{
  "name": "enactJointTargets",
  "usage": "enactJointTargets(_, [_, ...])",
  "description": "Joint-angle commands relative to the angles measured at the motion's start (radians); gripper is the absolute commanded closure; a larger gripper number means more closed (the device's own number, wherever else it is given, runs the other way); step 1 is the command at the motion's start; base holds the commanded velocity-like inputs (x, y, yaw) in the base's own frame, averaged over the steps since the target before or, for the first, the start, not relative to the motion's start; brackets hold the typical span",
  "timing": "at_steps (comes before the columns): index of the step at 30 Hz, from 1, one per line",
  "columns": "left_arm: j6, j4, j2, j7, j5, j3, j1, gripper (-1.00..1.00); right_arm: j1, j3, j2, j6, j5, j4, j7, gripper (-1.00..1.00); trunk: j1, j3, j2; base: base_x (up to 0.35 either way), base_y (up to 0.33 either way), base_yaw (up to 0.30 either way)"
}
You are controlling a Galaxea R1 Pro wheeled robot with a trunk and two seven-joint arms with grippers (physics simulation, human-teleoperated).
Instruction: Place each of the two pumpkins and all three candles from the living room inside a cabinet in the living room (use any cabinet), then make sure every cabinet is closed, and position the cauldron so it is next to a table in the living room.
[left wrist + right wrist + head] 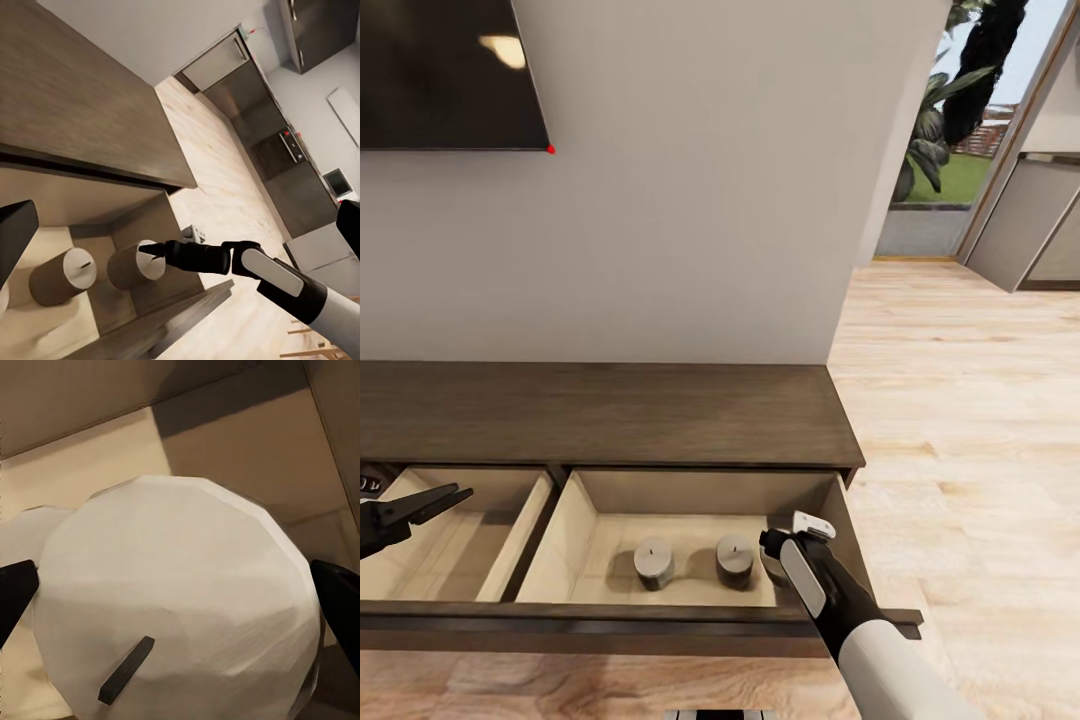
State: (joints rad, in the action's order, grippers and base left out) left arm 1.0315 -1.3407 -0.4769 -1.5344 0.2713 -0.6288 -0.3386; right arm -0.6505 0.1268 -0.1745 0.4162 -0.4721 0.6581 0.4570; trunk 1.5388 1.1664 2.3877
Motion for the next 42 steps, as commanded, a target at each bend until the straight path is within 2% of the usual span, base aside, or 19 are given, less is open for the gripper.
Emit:
enactJointTargets(1, [0.01, 0.0, 0.0, -0.004, -0.001, 0.0, 0.0, -1.0, 0.0, 0.002, 0.0, 0.003, -0.006, 0.002, 0.008, 1.0, 0.0, 0.001, 0.0, 0.025, 0.004, 0.0])
enactJointTargets(26, [0.009, 0.0, 0.001, -0.004, -0.004, -0.005, 0.0, -1.0, -0.001, 0.002, 0.0, 0.004, -0.007, 0.002, 0.008, 1.0, 0.0, 0.001, 0.0, 0.027, 0.017, 0.0])
enactJointTargets(42, [0.009, 0.0, 0.001, -0.004, 0.001, -0.006, 0.0, -1.0, -0.001, 0.002, 0.0, 0.004, -0.007, 0.002, 0.008, 1.0, 0.057, 0.048, 0.105, 0.0, 0.0, 0.0])
